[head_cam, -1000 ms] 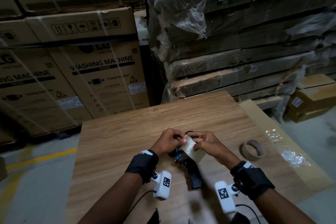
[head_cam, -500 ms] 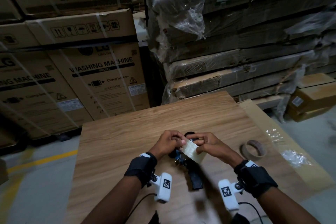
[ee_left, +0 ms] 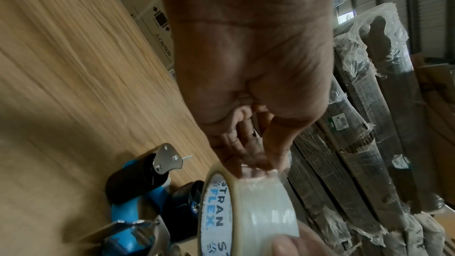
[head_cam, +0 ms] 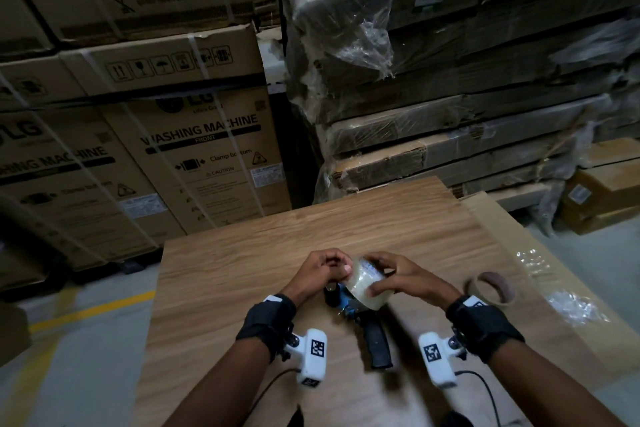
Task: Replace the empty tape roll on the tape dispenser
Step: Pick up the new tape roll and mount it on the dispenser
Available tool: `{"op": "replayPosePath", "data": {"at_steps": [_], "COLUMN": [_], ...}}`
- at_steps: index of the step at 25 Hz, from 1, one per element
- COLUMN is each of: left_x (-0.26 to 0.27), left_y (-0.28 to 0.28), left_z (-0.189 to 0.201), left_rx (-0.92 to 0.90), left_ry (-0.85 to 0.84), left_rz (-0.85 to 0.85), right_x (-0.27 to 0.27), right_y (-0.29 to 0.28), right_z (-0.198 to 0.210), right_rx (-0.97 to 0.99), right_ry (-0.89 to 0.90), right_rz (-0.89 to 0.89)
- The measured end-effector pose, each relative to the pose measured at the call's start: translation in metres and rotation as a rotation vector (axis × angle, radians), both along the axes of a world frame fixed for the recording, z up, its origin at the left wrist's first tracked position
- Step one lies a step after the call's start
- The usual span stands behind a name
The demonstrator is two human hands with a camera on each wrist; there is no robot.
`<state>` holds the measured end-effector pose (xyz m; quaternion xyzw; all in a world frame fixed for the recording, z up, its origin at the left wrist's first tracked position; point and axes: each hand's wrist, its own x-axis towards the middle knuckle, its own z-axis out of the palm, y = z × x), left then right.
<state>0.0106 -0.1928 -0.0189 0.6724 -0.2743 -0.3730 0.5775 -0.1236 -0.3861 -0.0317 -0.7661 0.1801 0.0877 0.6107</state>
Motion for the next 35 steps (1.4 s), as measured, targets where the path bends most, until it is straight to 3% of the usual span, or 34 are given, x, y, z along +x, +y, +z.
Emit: {"op": "replayPosePath", "data": {"at_steps": [4, 10, 16, 23, 30, 35], "left_x": [0.018, 0.032, 0.035, 0.023, 0.022, 0.037], "left_y": [-0.003, -0.011, -0.023, -0.048, -0.057, -0.057], "left_z": [-0.017, -0.033, -0.024, -0.025, -0.024, -0.06], "left_rx": [0.175, 0.417, 0.47, 0.574, 0.534, 0.603], "left_ry": [-0.192, -0.311, -0.353, -0.519, -0.526, -0.487], "left_rz": [0.127, 0.191, 0.094, -0.122, -0.184, -0.13], "right_x": [0.017, 0.041, 0.042, 0.041, 0.04, 0.049], "right_y": [-0.019, -0.031, -0.024, -0.027, -0.038, -0.04], "right_z": [-0.008, -0.018, -0.035, -0.025, -0.014, -0.016], "right_rx": [-0.199, -0.449, -0.479, -0.45, -0.508, -0.481], "right_ry": [-0.04, -0.029, -0.028, 0.036, 0.167, 0.253], "right_rz": [-0.088, -0.022, -0.036, -0.034, -0.019, -0.06]}}
